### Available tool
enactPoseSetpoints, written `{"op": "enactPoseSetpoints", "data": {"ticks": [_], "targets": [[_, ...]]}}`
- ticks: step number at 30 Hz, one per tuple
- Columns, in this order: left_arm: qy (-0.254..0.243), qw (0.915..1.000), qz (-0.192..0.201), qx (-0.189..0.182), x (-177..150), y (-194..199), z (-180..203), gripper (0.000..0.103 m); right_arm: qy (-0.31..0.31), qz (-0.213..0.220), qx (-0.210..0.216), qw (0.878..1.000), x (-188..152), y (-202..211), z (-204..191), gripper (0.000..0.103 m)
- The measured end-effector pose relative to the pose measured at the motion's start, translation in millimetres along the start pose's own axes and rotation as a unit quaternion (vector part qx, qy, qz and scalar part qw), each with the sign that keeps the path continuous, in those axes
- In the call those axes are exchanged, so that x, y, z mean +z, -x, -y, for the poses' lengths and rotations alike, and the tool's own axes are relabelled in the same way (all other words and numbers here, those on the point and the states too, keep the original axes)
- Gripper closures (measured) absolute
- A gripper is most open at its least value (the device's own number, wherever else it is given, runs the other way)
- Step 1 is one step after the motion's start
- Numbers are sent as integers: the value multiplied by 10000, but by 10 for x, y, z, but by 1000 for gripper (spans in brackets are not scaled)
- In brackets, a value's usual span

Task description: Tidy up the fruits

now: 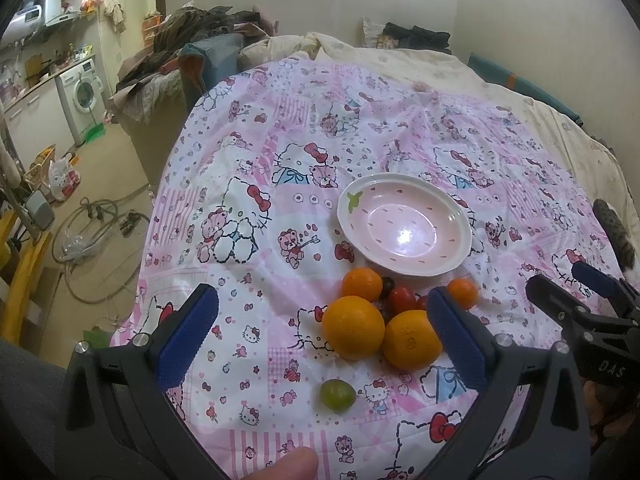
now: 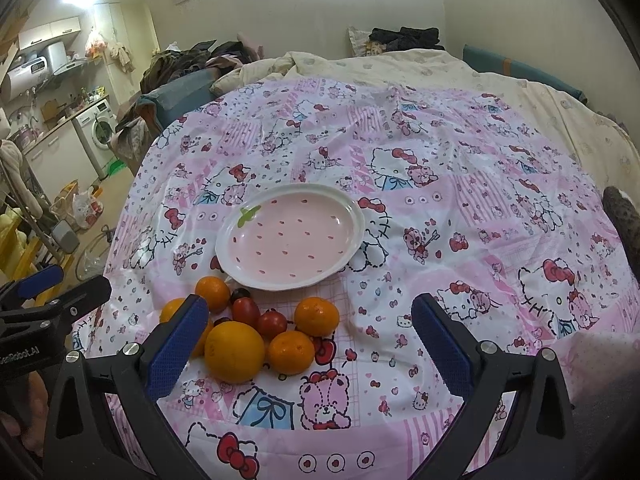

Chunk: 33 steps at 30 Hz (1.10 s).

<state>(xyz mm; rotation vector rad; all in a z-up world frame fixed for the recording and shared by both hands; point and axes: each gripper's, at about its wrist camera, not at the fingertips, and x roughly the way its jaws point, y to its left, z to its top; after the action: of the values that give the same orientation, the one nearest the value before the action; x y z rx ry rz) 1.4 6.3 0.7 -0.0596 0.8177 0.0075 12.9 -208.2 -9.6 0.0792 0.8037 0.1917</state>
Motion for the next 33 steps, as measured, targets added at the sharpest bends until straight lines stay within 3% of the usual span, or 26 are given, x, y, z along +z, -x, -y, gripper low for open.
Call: {"op": "enactPoseSetpoints", "data": {"ticks": [33], "targets": [[24,10000,75,41,-20,2,-22,0,-114,7,60,9999,12,2,49,0]]}}
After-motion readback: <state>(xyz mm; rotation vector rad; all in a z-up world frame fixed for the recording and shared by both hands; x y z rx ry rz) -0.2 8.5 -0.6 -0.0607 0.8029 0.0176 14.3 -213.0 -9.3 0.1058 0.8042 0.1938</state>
